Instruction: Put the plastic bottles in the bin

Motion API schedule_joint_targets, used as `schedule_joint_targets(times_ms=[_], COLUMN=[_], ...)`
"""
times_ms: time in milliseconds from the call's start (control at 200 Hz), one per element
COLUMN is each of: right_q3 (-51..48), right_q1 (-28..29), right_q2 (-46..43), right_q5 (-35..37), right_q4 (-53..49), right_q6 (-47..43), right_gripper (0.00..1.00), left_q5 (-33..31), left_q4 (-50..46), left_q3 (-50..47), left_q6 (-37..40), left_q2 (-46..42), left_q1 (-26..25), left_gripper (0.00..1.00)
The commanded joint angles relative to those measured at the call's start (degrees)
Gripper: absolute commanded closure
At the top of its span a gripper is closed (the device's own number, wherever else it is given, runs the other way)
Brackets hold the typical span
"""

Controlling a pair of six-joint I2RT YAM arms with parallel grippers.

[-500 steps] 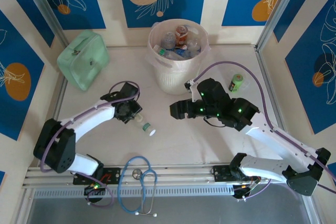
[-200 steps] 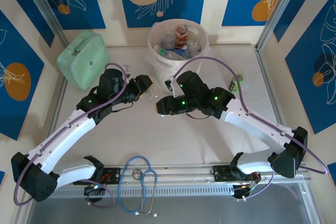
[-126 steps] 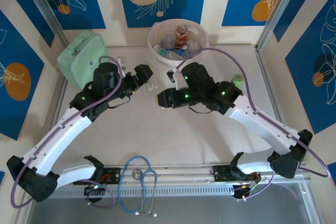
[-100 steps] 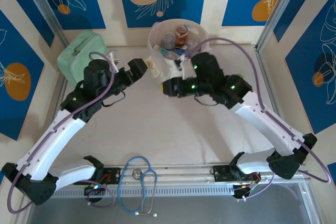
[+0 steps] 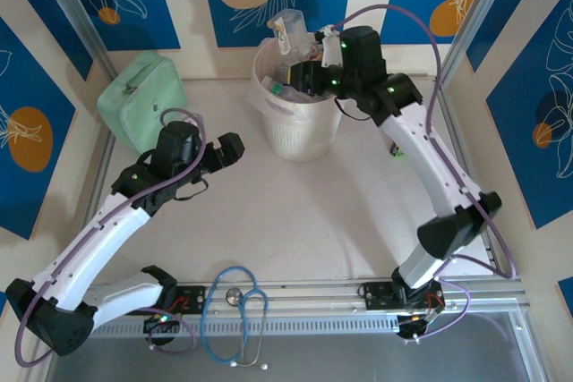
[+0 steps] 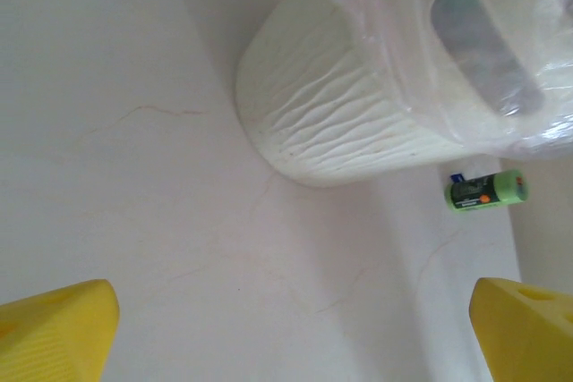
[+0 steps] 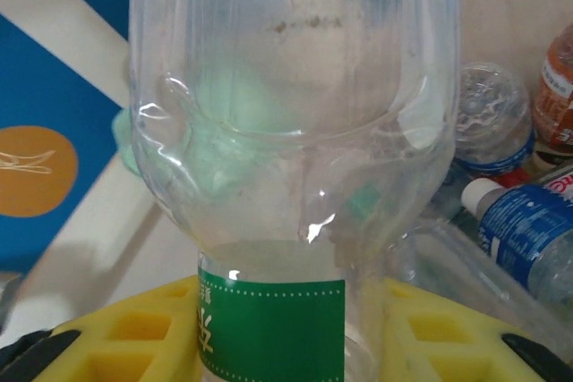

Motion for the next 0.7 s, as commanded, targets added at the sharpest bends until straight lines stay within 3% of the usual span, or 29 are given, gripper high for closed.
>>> schedule_joint_targets(times_ms=[0,240,470,695], right_q3=[3.79,5.89,5.84,4.73], right_q1=[-1.60,-2.70,-2.70,-2.63], right_q2=[2.11,6.04,6.46,3.66], right_q5=[2.35,5.07,7.98,8.85], right_q4=[-2.52,-4.34,-5.07,-4.64], right_q6=[-2.78,-3.96,-3.80,-2.92], right_gripper=[0.72,0.67,0.35,0.27], left_q5=[-2.40,-2.32,-2.22,-2.56], left_q4=[-1.49,-1.75,-1.67,-1.99], left_q3=[-0.37,-1.44,-1.85,-2.04], left_q6=[2.91,3.48,4.00,4.44], left_q2=[-1.87,-1.56,-1.17,-1.58], left_q1=[0.61,1.31,1.89,2.20], left_gripper=[0.00,0.00,0.00,0.00])
